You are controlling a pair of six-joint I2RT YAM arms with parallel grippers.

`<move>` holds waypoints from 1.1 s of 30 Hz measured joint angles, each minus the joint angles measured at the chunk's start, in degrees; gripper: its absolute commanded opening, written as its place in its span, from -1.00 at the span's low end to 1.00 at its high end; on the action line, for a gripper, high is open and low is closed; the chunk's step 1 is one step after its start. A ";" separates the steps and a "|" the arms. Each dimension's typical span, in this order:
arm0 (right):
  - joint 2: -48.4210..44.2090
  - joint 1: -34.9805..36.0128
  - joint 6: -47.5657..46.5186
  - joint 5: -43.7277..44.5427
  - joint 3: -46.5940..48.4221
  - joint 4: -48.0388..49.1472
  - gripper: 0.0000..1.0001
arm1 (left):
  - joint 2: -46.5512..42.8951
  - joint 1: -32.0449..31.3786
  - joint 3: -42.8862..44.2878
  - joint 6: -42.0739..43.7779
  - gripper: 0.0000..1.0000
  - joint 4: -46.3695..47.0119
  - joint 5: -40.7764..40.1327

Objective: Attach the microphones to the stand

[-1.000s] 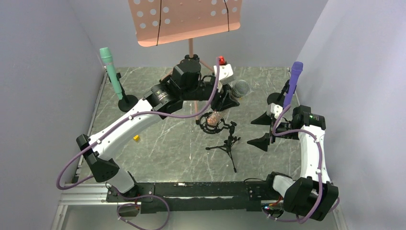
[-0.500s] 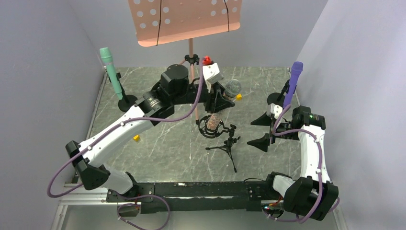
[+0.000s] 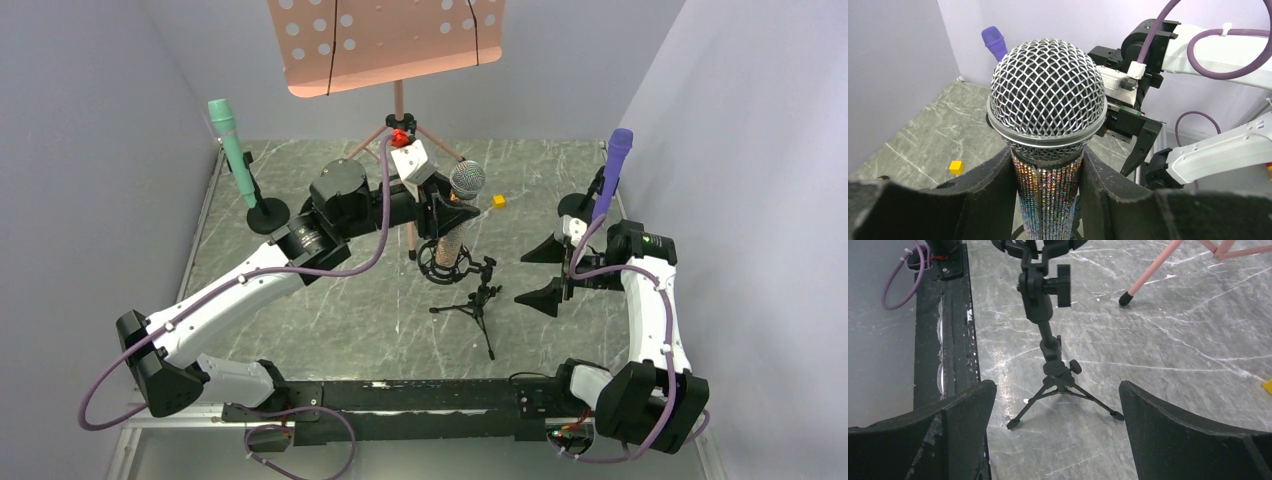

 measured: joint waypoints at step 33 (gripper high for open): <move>1.29 0.83 0.52 0.02 0.02 -0.09 0.99 | -5.62 0.04 -12.76 -4.92 -1.00 15.56 -7.06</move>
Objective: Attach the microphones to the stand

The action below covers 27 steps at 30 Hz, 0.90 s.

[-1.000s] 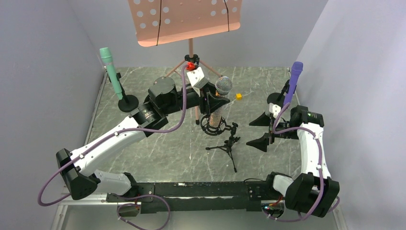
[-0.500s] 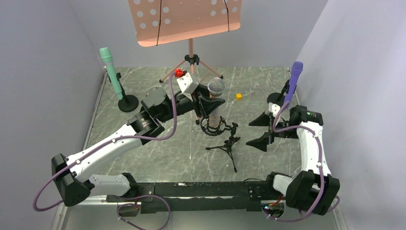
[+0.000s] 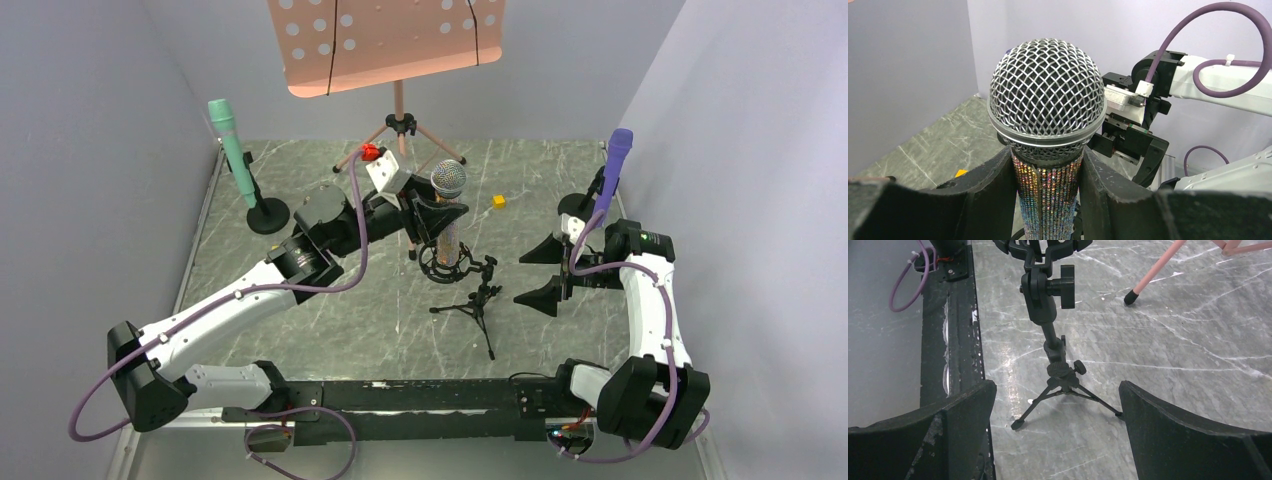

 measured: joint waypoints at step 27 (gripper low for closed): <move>-6.10 12.68 27.85 5.51 1.55 24.09 0.99 | -1.25 0.37 -3.30 1.46 -1.00 2.99 3.45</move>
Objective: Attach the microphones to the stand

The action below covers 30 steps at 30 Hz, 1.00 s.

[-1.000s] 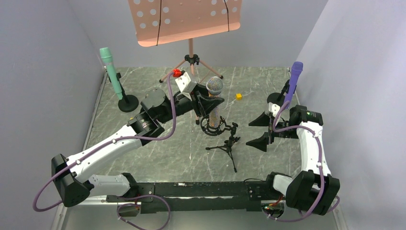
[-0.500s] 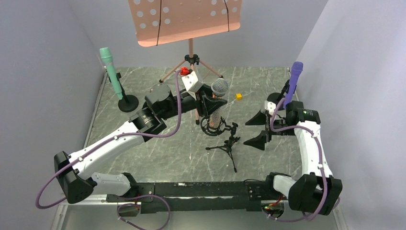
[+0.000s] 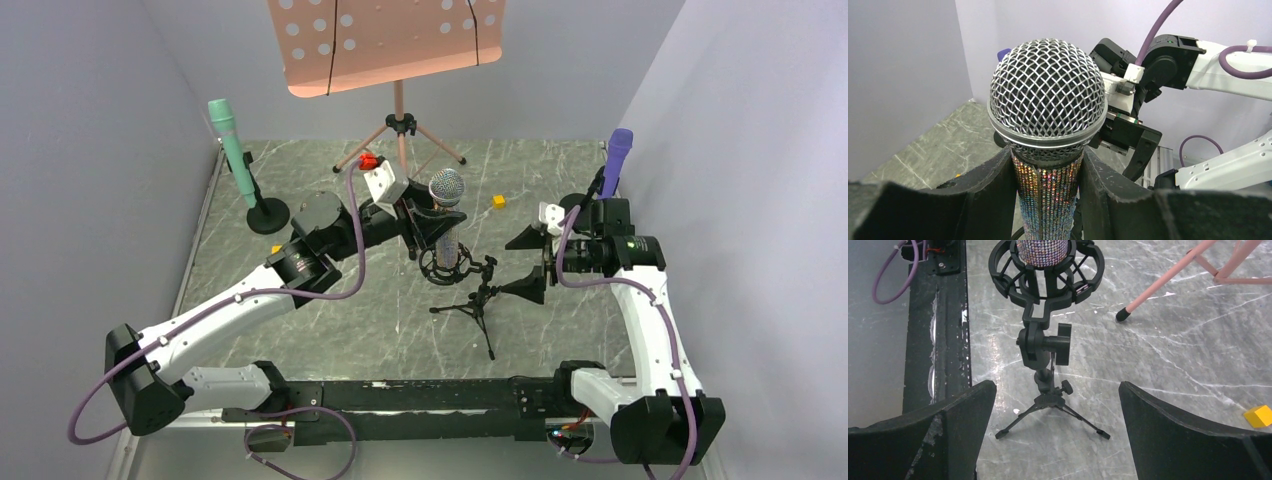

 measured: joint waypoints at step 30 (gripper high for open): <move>0.63 3.98 10.36 -1.16 3.28 7.34 0.99 | 6.34 0.17 8.72 1.03 -1.00 -10.40 8.17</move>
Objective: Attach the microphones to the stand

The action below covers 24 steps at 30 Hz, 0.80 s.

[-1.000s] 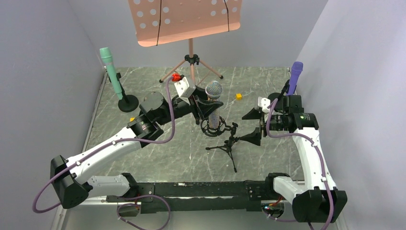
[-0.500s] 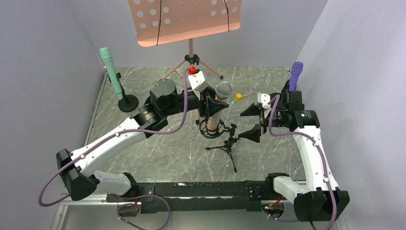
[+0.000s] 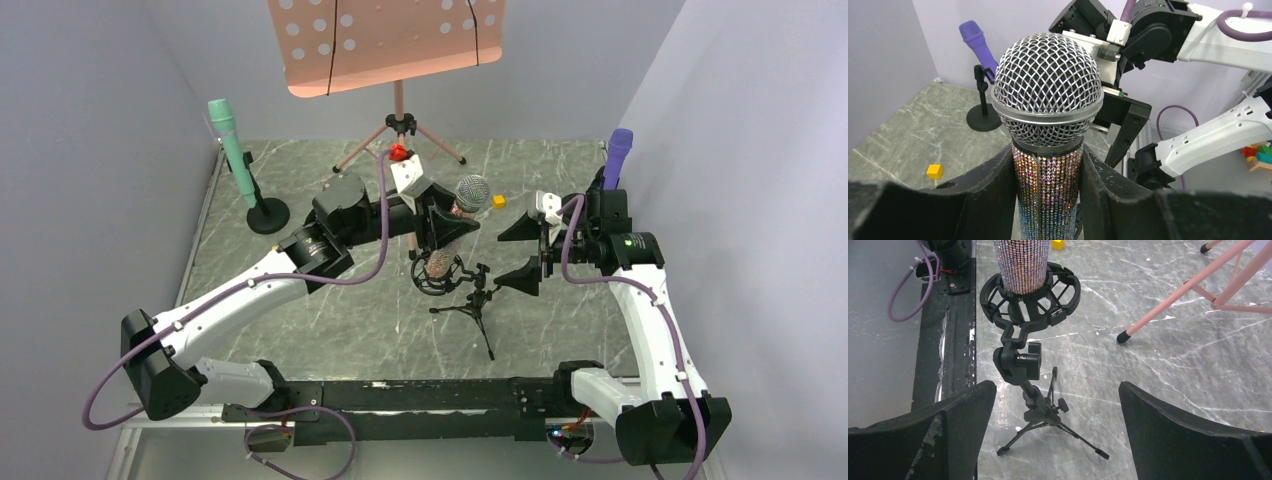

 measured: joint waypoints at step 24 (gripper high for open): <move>0.68 0.04 -1.09 -0.04 3.96 -2.67 0.99 | -1.09 0.07 -2.64 -1.75 -1.00 7.89 -4.37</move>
